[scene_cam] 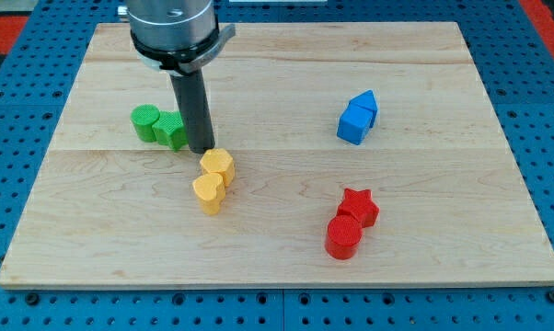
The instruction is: Move your arm slightly up
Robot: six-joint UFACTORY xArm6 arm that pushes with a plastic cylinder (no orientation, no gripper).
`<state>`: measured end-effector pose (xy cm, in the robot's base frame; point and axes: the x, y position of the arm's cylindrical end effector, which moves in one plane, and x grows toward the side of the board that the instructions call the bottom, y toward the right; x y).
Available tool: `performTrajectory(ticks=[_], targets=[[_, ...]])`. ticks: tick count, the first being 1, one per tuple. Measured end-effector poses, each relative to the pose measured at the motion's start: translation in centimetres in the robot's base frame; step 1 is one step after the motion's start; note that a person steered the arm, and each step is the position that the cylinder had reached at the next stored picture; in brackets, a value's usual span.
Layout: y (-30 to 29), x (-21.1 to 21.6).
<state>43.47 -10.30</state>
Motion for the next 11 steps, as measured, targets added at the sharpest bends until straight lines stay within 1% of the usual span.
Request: performTrajectory(ticks=[1, 5, 6, 9, 11], targets=[[-0.9, -1.5], [-0.9, -15.4], [-1.0, -18.1], [-1.2, -22.5], [-1.2, -23.2]])
